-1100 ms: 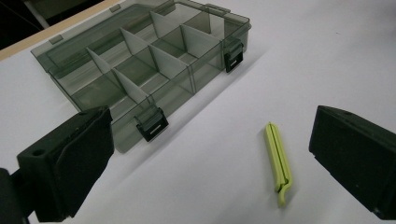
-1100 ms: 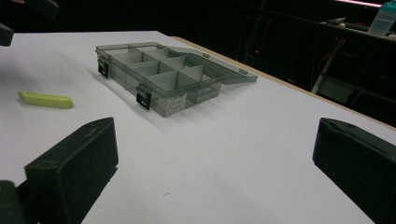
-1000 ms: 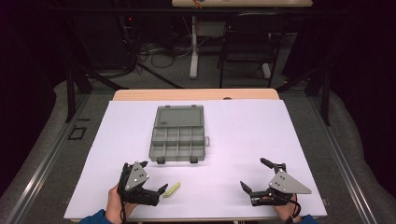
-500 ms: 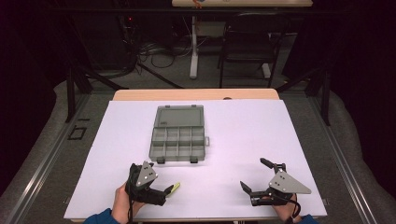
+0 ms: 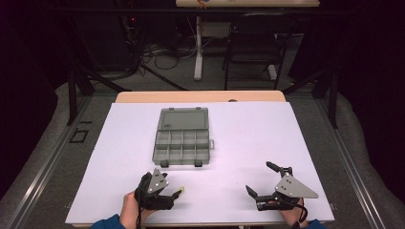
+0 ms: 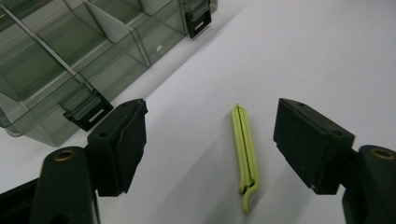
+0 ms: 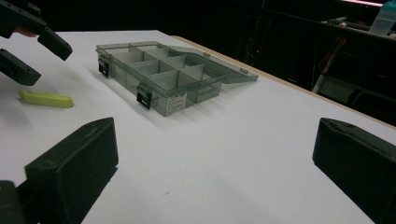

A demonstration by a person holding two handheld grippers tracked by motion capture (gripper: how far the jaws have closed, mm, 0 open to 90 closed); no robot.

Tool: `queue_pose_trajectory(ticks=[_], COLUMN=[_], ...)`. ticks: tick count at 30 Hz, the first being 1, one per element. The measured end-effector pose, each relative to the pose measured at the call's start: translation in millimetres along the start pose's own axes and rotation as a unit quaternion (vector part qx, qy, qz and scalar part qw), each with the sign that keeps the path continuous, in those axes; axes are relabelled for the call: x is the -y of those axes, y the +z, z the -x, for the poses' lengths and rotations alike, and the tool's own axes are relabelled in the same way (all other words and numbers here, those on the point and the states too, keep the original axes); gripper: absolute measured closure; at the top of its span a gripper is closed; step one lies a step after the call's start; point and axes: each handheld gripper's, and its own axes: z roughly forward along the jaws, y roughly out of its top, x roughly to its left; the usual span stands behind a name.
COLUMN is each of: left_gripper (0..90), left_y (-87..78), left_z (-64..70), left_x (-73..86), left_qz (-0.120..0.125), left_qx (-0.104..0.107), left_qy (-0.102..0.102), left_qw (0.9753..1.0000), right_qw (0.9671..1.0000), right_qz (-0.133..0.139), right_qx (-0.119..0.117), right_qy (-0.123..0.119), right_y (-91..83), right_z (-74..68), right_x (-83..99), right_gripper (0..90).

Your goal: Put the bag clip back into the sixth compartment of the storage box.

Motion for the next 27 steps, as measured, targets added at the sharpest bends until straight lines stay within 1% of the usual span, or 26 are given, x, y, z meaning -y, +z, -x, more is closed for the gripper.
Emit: queue_pose_trajectory(ticks=[3, 4, 5, 8, 9, 11, 12, 13, 14, 16, 17, 21, 27], left_gripper=[30.0, 33.3, 33.3, 38.1, 40.9, 43.9, 46.9, 46.9, 48.3, 54.1, 54.1, 59.0, 66.3], left_y=[2.1, 2.9, 3.5, 5.9, 6.8, 7.9, 8.3, 8.2, 8.9, 9.5, 9.9, 11.6, 13.0], left_z=[1.5, 2.1, 2.2, 2.8, 3.2, 3.5, 3.2, 2.6, 2.7, 2.0, 1.8, 2.1, 1.6], left_x=[0.7, 0.9, 1.1, 2.2, 2.6, 3.3, 3.6, 3.8, 4.3, 4.9, 5.2, 6.1, 7.2], left_qz=[-0.005, -0.009, -0.009, -0.015, -0.015, -0.019, -0.017, -0.017, -0.016, -0.018, -0.019, -0.023, -0.024], left_qx=[0.004, 0.004, 0.005, 0.011, 0.013, 0.019, 0.021, 0.028, 0.030, 0.035, 0.035, 0.044, 0.051], left_qy=[-0.001, 0.000, 0.001, 0.000, -0.001, -0.001, 0.000, -0.002, -0.005, -0.008, -0.007, -0.009, -0.008], left_qw=[1.0000, 0.9999, 0.9999, 0.9998, 0.9998, 0.9996, 0.9996, 0.9995, 0.9994, 0.9992, 0.9992, 0.9987, 0.9984], right_qw=[1.0000, 1.0000, 1.0000, 1.0000, 1.0000, 1.0000, 1.0000, 1.0000, 1.0000, 1.0000, 1.0000, 1.0000, 1.0000], right_qz=[0.000, 0.000, 0.000, 0.000, 0.000, 0.000, 0.000, 0.000, 0.000, 0.000, 0.000, -0.001, 0.000], right_qx=[0.000, 0.000, 0.000, 0.000, 0.000, 0.000, 0.000, 0.000, -0.001, -0.001, -0.001, -0.001, -0.002], right_qy=[0.000, 0.001, 0.001, 0.001, 0.001, 0.001, 0.001, 0.001, 0.001, 0.001, 0.001, 0.000, 0.001], right_y=[0.0, 0.0, 0.0, 0.3, 0.3, 0.3, 0.3, 0.3, 0.3, 0.3, 0.3, 0.3, 0.3], right_z=[-0.1, -0.3, -0.3, -0.4, -0.3, -0.3, -0.4, -0.4, -0.4, -0.4, -0.4, -0.5, -0.6], right_x=[-0.1, 0.0, 0.0, 0.1, 0.1, 0.1, 0.1, 0.1, 0.1, 0.1, 0.1, 0.1, 0.0], right_gripper=[0.0, 0.0, 0.0, 0.0, 0.0, 0.0, 0.0, 0.0, 0.0, 0.0, 0.0, 0.0, 0.0])
